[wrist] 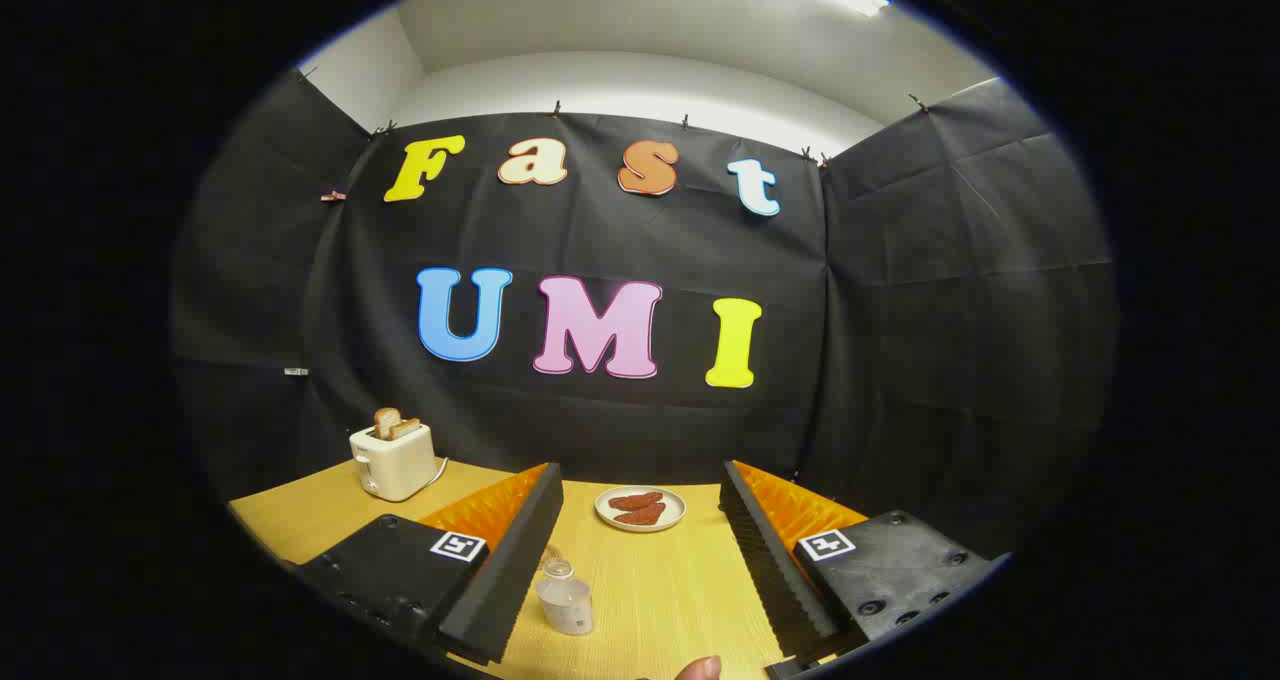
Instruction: Take the bottle from table, then pour the juice into the cup, finally place the bottle on the coaster
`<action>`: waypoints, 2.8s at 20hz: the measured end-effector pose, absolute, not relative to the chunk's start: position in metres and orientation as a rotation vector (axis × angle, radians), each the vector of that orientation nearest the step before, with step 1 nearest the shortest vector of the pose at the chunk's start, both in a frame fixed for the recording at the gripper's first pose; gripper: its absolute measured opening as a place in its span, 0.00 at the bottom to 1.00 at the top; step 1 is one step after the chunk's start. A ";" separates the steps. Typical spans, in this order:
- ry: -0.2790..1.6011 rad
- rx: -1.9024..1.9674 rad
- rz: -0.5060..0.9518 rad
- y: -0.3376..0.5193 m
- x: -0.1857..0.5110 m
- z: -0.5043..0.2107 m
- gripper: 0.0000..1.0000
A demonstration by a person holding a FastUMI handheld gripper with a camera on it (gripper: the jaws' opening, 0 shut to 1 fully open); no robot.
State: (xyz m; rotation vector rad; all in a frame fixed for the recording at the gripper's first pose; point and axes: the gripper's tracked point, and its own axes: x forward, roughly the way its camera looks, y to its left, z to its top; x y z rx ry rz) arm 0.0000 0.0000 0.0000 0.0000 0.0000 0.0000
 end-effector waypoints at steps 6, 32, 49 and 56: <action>0.010 -0.010 0.025 0.011 0.004 -0.006 0.97; -0.075 -0.049 0.135 0.054 0.005 -0.049 0.97; 0.087 0.020 0.165 0.089 0.044 -0.236 0.97; 0.113 0.048 0.125 0.096 0.067 -0.272 0.97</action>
